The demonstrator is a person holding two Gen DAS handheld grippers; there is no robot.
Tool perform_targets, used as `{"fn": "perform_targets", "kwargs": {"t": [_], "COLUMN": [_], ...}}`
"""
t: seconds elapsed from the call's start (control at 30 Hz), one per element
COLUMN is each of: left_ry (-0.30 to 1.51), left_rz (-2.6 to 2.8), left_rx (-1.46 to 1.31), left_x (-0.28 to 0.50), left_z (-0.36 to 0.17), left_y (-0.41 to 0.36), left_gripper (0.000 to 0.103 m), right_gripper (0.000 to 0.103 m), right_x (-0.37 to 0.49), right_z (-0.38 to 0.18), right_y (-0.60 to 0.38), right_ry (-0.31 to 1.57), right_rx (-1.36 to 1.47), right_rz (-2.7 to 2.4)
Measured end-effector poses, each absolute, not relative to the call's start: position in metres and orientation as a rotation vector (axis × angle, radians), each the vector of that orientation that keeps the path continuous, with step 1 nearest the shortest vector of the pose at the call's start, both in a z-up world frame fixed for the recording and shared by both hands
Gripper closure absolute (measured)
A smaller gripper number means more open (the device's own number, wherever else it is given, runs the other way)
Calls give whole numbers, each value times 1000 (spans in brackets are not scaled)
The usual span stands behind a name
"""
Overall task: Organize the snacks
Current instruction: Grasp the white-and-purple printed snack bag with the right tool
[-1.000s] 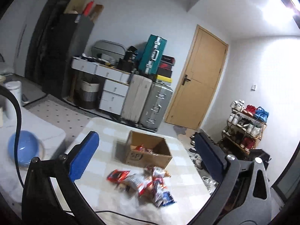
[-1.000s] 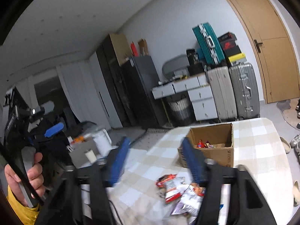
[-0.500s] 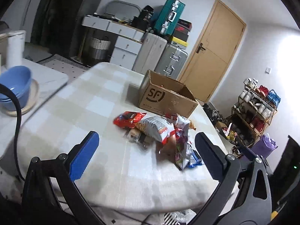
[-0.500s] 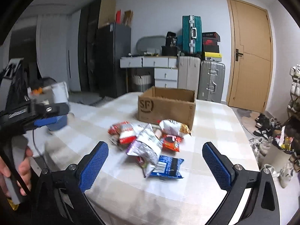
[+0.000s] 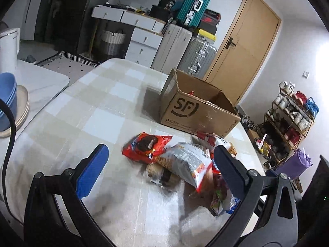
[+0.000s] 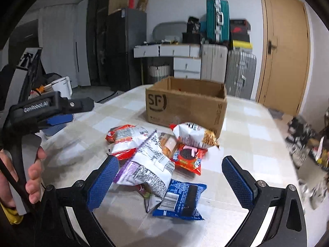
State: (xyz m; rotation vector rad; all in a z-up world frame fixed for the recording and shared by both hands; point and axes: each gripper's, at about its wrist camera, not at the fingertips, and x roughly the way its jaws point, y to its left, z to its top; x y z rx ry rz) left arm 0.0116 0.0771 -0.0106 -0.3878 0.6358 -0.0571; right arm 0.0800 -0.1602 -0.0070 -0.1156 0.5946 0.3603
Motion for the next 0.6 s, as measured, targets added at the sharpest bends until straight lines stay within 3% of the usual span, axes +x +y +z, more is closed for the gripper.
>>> {"fn": "perform_targets", "kwargs": {"t": [0.3, 0.6], "left_ry": [731, 693], "left_rz": [-65, -39], "left_rx": [-327, -277], "left_x": [66, 59], "left_z": [-17, -8], "left_y": [63, 57], "left_gripper": [1, 1], "right_gripper": [1, 1], "right_x": [104, 107], "right_z": [-10, -4], "right_y": [-152, -150], "right_ry": [627, 664], "right_rx": [-48, 50], "right_rz": [381, 377]}}
